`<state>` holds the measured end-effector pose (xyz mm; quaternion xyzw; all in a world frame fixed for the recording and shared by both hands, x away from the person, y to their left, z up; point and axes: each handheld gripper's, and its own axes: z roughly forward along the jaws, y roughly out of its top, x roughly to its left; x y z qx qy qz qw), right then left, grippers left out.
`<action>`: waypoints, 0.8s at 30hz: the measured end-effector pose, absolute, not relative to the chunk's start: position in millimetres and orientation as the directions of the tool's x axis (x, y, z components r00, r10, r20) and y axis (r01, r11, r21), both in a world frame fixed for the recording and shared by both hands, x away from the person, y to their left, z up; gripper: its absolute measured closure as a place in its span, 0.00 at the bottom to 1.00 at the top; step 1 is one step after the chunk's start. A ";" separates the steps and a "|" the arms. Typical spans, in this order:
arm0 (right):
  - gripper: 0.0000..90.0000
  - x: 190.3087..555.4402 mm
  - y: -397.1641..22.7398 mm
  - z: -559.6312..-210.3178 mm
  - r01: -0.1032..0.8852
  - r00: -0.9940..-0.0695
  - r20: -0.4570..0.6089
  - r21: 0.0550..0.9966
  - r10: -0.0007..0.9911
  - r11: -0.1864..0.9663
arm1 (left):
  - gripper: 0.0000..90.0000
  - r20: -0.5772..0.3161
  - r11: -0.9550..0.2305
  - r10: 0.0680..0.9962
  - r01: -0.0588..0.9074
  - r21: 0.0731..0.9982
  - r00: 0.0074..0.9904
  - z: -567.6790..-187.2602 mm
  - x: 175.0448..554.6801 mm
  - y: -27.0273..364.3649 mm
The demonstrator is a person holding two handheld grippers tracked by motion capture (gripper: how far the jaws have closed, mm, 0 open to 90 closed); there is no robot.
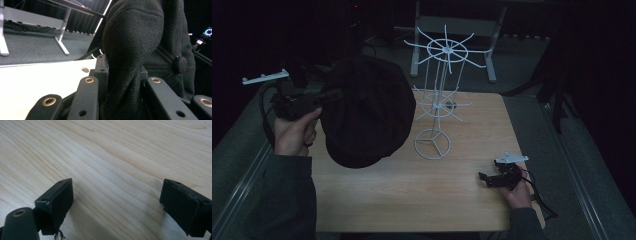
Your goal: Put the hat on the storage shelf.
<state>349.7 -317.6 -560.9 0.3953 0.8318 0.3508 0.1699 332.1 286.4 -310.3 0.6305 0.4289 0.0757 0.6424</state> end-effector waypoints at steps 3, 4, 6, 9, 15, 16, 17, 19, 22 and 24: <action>0.13 349.7 -317.6 -560.9 0.539 -0.630 -0.005 0.718 0.777 0.441 | 0.83 -0.457 0.197 0.633 0.441 0.876 0.625 -309.3 333.1 285.8; 0.13 349.7 -317.6 -560.9 0.539 -0.630 -0.005 0.718 0.777 0.441 | 0.83 -0.457 0.197 0.633 0.441 0.876 0.625 -309.3 333.1 285.8; 0.13 349.7 -317.6 -560.9 0.539 -0.630 -0.005 0.718 0.777 0.441 | 0.83 -0.460 0.202 0.627 0.438 0.876 0.629 -309.3 333.6 285.4; 0.13 349.7 -317.6 -560.9 0.538 -0.630 -0.005 0.718 0.777 0.441 | 0.83 -0.459 0.204 0.620 0.434 0.878 0.636 -309.4 333.8 284.4; 0.13 349.7 -317.7 -560.9 0.538 -0.630 -0.006 0.718 0.776 0.443 | 0.83 -0.469 0.215 0.602 0.434 0.875 0.646 -309.2 334.3 284.2; 0.13 349.7 -317.7 -560.9 0.538 -0.630 -0.006 0.718 0.776 0.443 | 0.83 -0.469 0.215 0.602 0.434 0.875 0.646 -309.2 334.3 284.2; 0.13 349.7 -317.7 -560.9 0.538 -0.631 -0.006 0.718 0.776 0.443 | 0.83 -0.472 0.219 0.600 0.435 0.874 0.646 -309.1 334.4 284.4; 0.13 349.7 -317.7 -560.9 0.538 -0.631 -0.006 0.717 0.776 0.443 | 0.83 -0.475 0.223 0.597 0.435 0.873 0.647 -309.0 334.4 284.6; 0.13 349.7 -317.7 -560.9 0.538 -0.631 -0.006 0.718 0.776 0.443 | 0.83 -0.478 0.227 0.593 0.435 0.871 0.648 -308.8 334.3 284.6; 0.13 349.7 -317.7 -560.9 0.538 -0.631 -0.006 0.718 0.776 0.443 | 0.83 -0.481 0.230 0.587 0.435 0.871 0.652 -308.4 334.6 284.3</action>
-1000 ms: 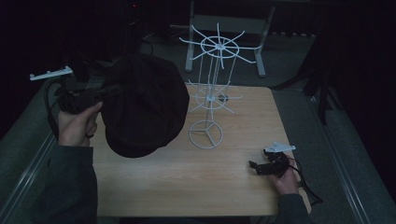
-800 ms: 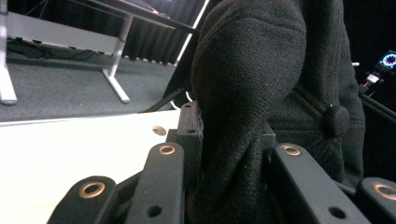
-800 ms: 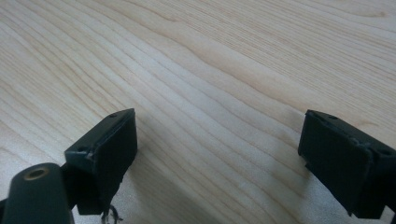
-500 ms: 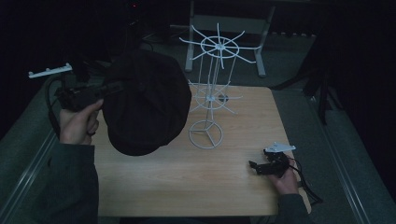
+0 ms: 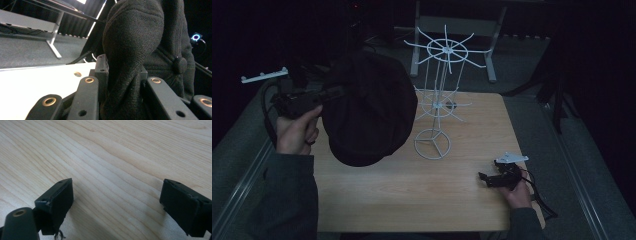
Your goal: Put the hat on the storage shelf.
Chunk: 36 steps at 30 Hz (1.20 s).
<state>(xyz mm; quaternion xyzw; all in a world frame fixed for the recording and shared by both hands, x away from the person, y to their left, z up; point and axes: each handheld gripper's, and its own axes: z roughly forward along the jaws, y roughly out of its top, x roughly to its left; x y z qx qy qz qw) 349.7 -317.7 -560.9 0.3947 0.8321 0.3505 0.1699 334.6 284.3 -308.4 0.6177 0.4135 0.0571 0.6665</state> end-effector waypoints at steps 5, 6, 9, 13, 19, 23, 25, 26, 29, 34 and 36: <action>0.13 349.7 -317.7 -560.9 0.538 -0.631 -0.006 0.717 0.776 0.443 | 0.83 -0.482 0.237 0.577 0.430 0.871 0.660 -305.2 334.8 282.3; 0.13 349.7 -317.7 -560.9 0.538 -0.631 -0.006 0.717 0.776 0.443 | 0.83 -0.479 0.236 0.576 0.427 0.873 0.662 -304.3 334.6 281.6; 0.13 349.7 -317.7 -560.9 0.538 -0.631 -0.006 0.717 0.776 0.443 | 0.83 -0.473 0.236 0.570 0.418 0.877 0.672 -301.4 334.3 279.5; 0.13 349.7 -317.7 -560.9 0.538 -0.631 -0.006 0.718 0.776 0.443 | 0.83 -0.463 0.235 0.564 0.405 0.884 0.683 -298.9 334.6 276.9; 0.13 349.7 -317.7 -560.9 0.538 -0.631 -0.006 0.718 0.776 0.443 | 0.83 -0.466 0.242 0.553 0.402 0.883 0.691 -297.7 335.4 275.4; 0.13 349.7 -317.6 -560.9 0.538 -0.630 -0.005 0.718 0.777 0.441 | 0.83 -0.464 0.246 0.550 0.396 0.884 0.694 -297.4 334.2 275.5; 0.13 349.7 -317.6 -560.9 0.538 -0.630 -0.005 0.718 0.777 0.442 | 0.83 -0.467 0.252 0.544 0.394 0.884 0.698 -297.1 334.1 275.6; 0.13 349.7 -317.7 -560.9 0.538 -0.631 -0.006 0.718 0.776 0.443 | 0.83 -0.470 0.257 0.539 0.395 0.882 0.699 -297.0 334.1 275.6; 0.13 349.7 -317.7 -560.9 0.538 -0.631 -0.006 0.718 0.776 0.443 | 0.83 -0.475 0.265 0.526 0.394 0.880 0.705 -296.6 334.6 275.5; 0.13 349.7 -317.7 -560.9 0.538 -0.630 -0.006 0.718 0.776 0.442 | 0.83 -0.481 0.277 0.516 0.393 0.877 0.709 -295.3 335.9 274.2; 0.13 349.7 -317.7 -560.9 0.537 -0.631 -0.007 0.717 0.776 0.443 | 0.83 -0.481 0.278 0.514 0.393 0.877 0.710 -295.0 336.4 273.0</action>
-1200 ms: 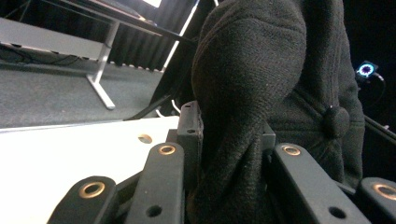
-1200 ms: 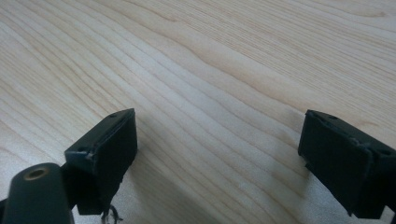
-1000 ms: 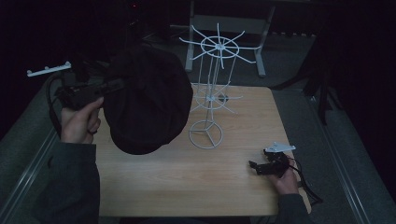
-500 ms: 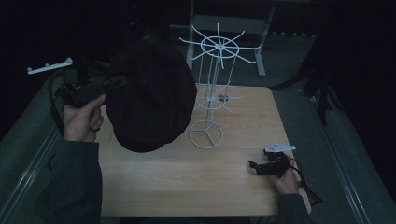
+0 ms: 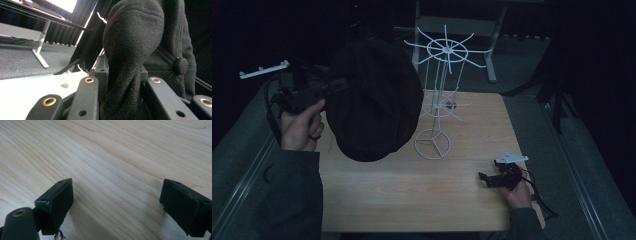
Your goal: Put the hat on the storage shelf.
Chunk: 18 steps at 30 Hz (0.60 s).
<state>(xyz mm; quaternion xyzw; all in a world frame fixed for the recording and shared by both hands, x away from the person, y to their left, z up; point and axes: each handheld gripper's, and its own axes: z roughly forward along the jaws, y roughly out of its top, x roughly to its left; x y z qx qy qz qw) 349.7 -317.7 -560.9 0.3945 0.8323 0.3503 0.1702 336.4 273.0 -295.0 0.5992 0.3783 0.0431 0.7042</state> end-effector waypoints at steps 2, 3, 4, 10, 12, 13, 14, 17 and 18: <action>0.13 349.7 -317.8 -560.9 0.537 -0.631 -0.007 0.717 0.776 0.443 | 0.83 -0.482 0.279 0.509 0.393 0.876 0.713 -295.1 337.2 272.0; 0.13 349.7 -317.7 -560.9 0.537 -0.631 -0.007 0.717 0.776 0.443 | 0.83 -0.485 0.284 0.505 0.394 0.874 0.714 -295.2 337.6 271.3; 0.13 349.7 -317.7 -560.9 0.537 -0.631 -0.007 0.717 0.776 0.443 | 0.83 -0.485 0.284 0.505 0.394 0.874 0.714 -295.2 337.6 271.3; 0.13 349.7 -317.7 -560.9 0.538 -0.631 -0.006 0.717 0.776 0.443 | 0.83 -0.498 0.299 0.487 0.399 0.867 0.718 -294.7 341.1 267.7; 0.13 349.7 -317.6 -560.9 0.538 -0.630 -0.006 0.718 0.777 0.442 | 0.83 -0.498 0.300 0.484 0.398 0.867 0.720 -294.0 341.4 266.7; 0.13 349.7 -317.7 -560.9 0.537 -0.631 -0.007 0.717 0.776 0.443 | 0.83 -0.492 0.293 0.483 0.396 0.870 0.724 -292.1 342.4 264.3; 0.13 349.7 -317.7 -560.9 0.538 -0.631 -0.007 0.717 0.776 0.443 | 0.83 -0.491 0.290 0.483 0.396 0.871 0.725 -291.1 343.2 262.8; 0.13 349.7 -317.7 -560.9 0.537 -0.631 -0.007 0.718 0.776 0.443 | 0.83 -0.490 0.283 0.483 0.400 0.872 0.726 -288.4 346.3 258.4; 0.13 349.7 -317.7 -560.9 0.537 -0.631 -0.007 0.718 0.776 0.443 | 0.83 -0.491 0.284 0.482 0.401 0.871 0.726 -288.0 347.6 257.1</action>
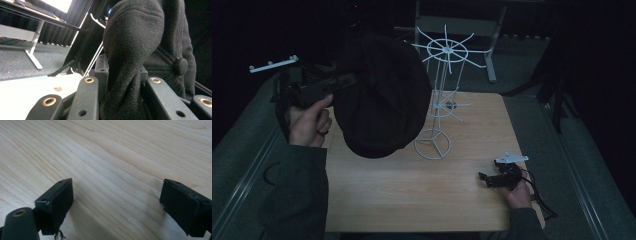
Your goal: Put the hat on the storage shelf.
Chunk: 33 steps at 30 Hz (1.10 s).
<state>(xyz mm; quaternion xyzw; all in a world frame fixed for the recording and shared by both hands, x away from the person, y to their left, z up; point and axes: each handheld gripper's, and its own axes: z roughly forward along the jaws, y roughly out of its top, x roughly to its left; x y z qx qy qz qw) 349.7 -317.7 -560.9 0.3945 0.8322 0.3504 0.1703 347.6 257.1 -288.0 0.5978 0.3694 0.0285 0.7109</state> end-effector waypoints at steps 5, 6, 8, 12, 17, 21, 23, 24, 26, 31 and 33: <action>0.13 349.7 -317.7 -560.9 0.538 -0.631 -0.006 0.717 0.776 0.443 | 0.83 -0.493 0.281 0.478 0.406 0.870 0.727 -288.1 354.4 248.5; 0.13 349.6 -317.6 -560.9 0.539 -0.630 -0.004 0.717 0.776 0.441 | 0.83 -0.499 0.282 0.476 0.411 0.867 0.725 -288.3 356.6 246.5; 0.13 349.6 -317.6 -560.9 0.539 -0.630 -0.004 0.718 0.776 0.441 | 0.83 -0.502 0.277 0.480 0.420 0.865 0.719 -288.8 361.3 242.9; 0.13 349.7 -317.7 -560.9 0.538 -0.631 -0.005 0.717 0.776 0.443 | 0.83 -0.501 0.265 0.490 0.426 0.865 0.713 -287.7 369.7 233.2; 0.13 349.7 -317.7 -560.9 0.538 -0.631 -0.005 0.717 0.776 0.443 | 0.83 -0.513 0.271 0.487 0.436 0.858 0.707 -287.2 382.5 219.9; 0.13 349.6 -317.6 -560.9 0.539 -0.630 -0.004 0.717 0.776 0.441 | 0.83 -0.540 0.288 0.482 0.457 0.841 0.690 -290.7 393.4 210.3; 0.13 349.8 -317.7 -561.0 0.536 -0.631 -0.008 0.718 0.776 0.444 | 0.83 -0.548 0.286 0.494 0.468 0.836 0.675 -292.4 397.8 204.9; 0.13 349.7 -317.7 -561.0 0.537 -0.631 -0.007 0.718 0.776 0.443 | 0.83 -0.548 0.278 0.506 0.476 0.834 0.666 -293.0 399.2 202.1; 0.13 349.7 -317.7 -561.0 0.538 -0.631 -0.006 0.718 0.776 0.443 | 0.83 -0.550 0.269 0.526 0.486 0.831 0.649 -294.6 401.3 196.5; 0.13 349.6 -317.6 -560.9 0.537 -0.631 -0.007 0.717 0.775 0.444 | 0.83 -0.555 0.261 0.552 0.503 0.824 0.622 -301.3 405.5 187.9; 0.13 349.6 -317.6 -560.9 0.537 -0.631 -0.006 0.718 0.776 0.443 | 0.84 -0.547 0.253 0.573 0.503 0.826 0.610 -303.4 406.3 185.0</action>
